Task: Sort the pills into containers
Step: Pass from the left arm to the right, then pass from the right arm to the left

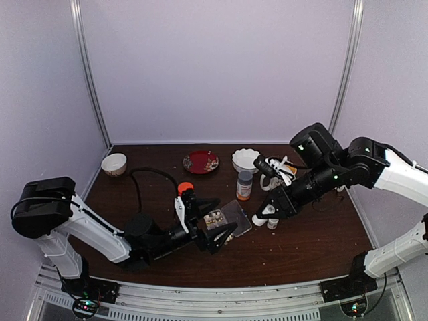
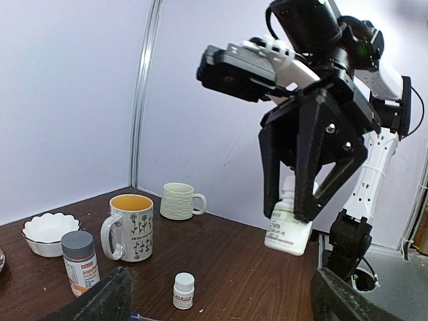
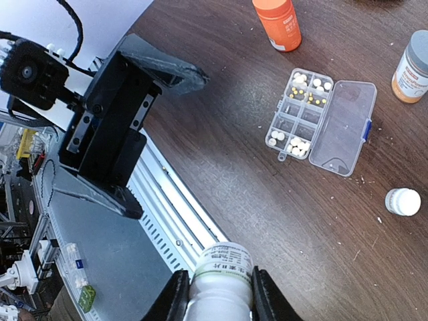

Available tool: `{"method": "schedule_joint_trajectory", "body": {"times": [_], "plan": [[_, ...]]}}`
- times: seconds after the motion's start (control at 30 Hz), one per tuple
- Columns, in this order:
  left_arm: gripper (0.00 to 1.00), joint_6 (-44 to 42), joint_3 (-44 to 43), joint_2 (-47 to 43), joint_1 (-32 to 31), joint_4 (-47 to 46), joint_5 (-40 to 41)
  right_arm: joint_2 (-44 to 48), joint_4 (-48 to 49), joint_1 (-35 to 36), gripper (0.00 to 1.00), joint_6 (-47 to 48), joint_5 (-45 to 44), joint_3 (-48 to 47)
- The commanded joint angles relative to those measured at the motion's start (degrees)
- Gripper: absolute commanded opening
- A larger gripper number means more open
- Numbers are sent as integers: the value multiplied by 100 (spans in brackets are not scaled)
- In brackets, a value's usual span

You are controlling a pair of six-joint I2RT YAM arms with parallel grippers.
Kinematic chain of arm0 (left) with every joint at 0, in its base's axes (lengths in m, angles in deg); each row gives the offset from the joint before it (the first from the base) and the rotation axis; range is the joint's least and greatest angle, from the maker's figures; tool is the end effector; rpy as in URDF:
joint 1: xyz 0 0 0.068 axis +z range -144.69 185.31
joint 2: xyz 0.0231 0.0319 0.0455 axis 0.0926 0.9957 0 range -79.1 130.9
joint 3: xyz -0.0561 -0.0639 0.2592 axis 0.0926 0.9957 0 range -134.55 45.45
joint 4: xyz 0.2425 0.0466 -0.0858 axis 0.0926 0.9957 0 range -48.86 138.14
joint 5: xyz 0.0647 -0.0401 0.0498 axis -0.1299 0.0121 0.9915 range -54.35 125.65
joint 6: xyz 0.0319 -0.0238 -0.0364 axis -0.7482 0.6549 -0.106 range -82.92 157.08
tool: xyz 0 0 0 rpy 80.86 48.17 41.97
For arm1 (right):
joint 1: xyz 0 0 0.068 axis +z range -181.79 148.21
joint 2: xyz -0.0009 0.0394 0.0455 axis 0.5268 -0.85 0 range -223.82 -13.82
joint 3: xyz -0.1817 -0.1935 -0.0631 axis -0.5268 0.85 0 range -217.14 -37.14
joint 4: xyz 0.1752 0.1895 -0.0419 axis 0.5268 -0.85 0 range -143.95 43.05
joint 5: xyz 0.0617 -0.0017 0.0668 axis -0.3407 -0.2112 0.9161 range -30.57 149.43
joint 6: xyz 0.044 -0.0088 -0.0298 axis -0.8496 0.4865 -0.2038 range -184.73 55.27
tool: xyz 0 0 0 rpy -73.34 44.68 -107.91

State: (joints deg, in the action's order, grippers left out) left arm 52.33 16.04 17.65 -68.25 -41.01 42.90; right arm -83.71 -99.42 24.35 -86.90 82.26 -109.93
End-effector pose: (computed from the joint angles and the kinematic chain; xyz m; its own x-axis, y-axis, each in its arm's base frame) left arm 0.0910 -0.2927 0.2006 -0.1714 -0.3412 -0.9242 0.9037 0.3192 -0.2854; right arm 0.1224 0.2072 0.3525 -0.7344 -0.4704 -0.4893 -0.6786 0.5206 0.5181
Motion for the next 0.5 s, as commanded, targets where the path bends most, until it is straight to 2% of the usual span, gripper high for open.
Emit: {"method": "schedule_joint_trajectory", "body": {"times": [0.0, 0.07, 0.17, 0.3, 0.47], "plan": [[92, -644, -302, -103, 0, 187, -370, -184, 224, 42, 5, -129, 152, -336], [85, -947, -460, -104, 0, 427, -640, -256, 268, 78, 5, -159, 134, -421], [79, -1259, -654, -97, -17, 671, -879, -376, 372, 134, 5, -226, 114, -540], [65, -1407, -874, -94, -49, 1100, -663, -479, 391, 199, 7, -280, 65, -654], [62, -1431, -988, -31, -96, 1196, -412, -502, 429, 209, 7, -357, 72, -649]]}}
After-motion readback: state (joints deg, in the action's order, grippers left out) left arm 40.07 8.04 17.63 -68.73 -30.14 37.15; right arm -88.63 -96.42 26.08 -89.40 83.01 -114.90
